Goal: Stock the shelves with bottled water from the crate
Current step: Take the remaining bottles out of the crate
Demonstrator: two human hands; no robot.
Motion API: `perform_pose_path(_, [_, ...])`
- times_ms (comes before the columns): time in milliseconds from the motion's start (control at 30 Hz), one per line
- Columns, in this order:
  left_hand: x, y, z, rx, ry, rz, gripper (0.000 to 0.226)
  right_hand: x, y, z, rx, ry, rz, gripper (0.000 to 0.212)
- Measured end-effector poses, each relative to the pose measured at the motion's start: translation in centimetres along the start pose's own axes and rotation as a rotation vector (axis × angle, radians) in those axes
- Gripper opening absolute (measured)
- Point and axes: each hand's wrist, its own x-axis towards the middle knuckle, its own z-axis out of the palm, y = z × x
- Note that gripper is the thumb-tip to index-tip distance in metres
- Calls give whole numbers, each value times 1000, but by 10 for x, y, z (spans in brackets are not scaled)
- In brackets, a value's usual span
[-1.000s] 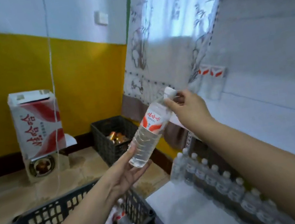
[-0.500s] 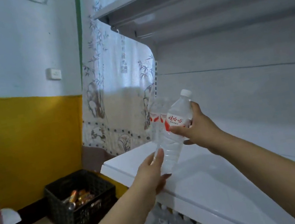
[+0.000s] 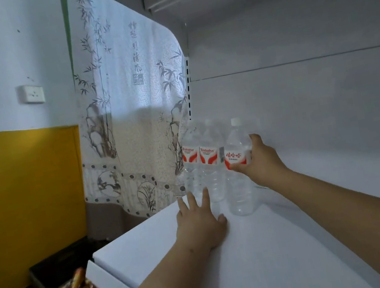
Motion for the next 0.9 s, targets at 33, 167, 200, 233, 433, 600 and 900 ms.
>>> perform_pose_path(33, [9, 0, 2, 7, 21, 21, 81, 8, 3, 4, -5, 4, 5, 82])
perform_pose_path(167, [38, 1, 9, -37, 96, 81, 86, 32, 17, 23, -50, 76, -16, 80])
perform_pose_path(200, [43, 0, 10, -61, 93, 91, 89, 35, 21, 28, -68, 105, -26, 82])
perform_pose_path(233, [45, -1, 11, -86, 81, 102, 91, 36, 24, 32, -87, 133, -27, 85])
perform_pose_path(433, [47, -4, 13, -169, 41, 131, 93, 20, 33, 45, -138, 120, 40, 107])
perform_pose_path(600, [52, -8, 12, -289, 13, 117, 89, 1, 40, 60, -111, 175, 100, 69])
perform_pose_path(900, [33, -3, -8, -209, -19, 1, 86, -13, 8, 16, -368, 76, 191, 52])
